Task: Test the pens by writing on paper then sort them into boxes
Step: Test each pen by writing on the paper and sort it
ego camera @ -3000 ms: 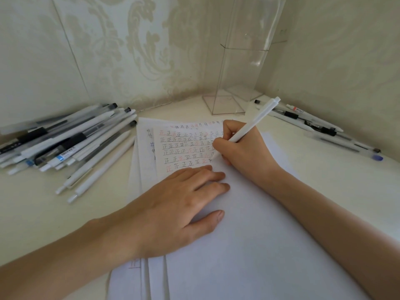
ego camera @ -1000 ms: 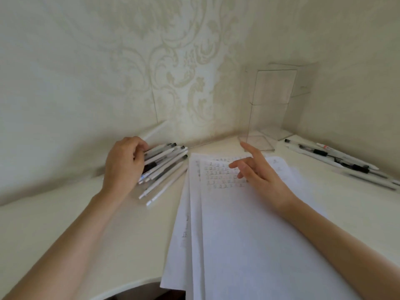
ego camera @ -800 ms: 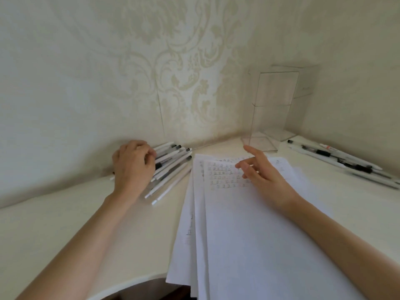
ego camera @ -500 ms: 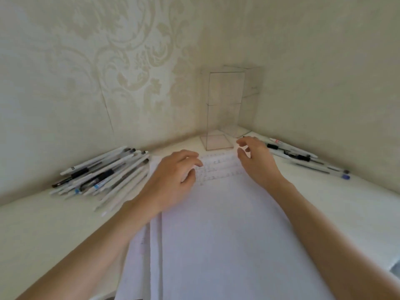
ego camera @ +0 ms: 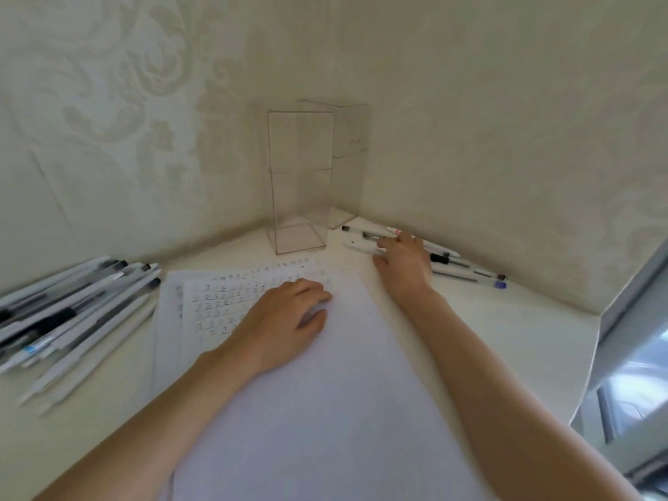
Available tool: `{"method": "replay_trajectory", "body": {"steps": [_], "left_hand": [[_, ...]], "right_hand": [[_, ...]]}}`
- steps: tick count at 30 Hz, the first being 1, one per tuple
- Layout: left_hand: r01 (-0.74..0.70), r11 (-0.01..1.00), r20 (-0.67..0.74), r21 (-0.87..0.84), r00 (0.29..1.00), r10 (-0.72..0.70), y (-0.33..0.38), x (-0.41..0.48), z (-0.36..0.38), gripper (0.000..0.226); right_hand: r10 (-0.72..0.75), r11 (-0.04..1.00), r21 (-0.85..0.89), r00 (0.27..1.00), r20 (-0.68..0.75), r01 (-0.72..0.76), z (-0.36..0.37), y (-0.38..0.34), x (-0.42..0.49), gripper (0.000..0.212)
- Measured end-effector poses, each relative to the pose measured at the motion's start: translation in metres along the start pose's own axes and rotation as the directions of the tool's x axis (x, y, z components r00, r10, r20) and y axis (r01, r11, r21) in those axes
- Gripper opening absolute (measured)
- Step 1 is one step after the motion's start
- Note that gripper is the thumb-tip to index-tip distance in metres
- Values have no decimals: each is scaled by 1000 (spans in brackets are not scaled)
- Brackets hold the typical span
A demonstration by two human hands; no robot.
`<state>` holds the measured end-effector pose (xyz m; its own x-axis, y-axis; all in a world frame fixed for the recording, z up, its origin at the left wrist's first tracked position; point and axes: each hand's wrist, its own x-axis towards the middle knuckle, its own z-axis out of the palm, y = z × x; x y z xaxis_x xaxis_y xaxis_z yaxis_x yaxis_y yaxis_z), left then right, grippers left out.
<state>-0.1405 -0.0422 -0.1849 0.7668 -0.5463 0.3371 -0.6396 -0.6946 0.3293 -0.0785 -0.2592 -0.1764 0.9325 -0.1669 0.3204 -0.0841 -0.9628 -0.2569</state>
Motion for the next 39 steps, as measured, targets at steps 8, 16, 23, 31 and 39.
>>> {"method": "replay_trajectory", "body": {"steps": [8,16,23,31,39], "left_hand": [[18,1000,43,16,999,-19,7,-4,-9,38],[-128,992,138,3,982,126,-3,-62,-40,59],[-133,990,228,-38,964,138,-10,-88,-40,55],[-151,987,192,-50,969,158,-11,-89,-38,51],[-95,993,104,71,991,87,-6,-93,-40,45]], "right_hand": [[-24,968,249,1000,5,22,-8,-11,-6,9],[-383,850,279,888,-256,447,-18,-59,-26,25],[-463,789,238,803,-374,566,-2,-76,-38,46],[-501,610,526,802,-325,593,-2,-78,-45,29],[-132,277,961,991,29,9,-32,-90,-56,51]]}}
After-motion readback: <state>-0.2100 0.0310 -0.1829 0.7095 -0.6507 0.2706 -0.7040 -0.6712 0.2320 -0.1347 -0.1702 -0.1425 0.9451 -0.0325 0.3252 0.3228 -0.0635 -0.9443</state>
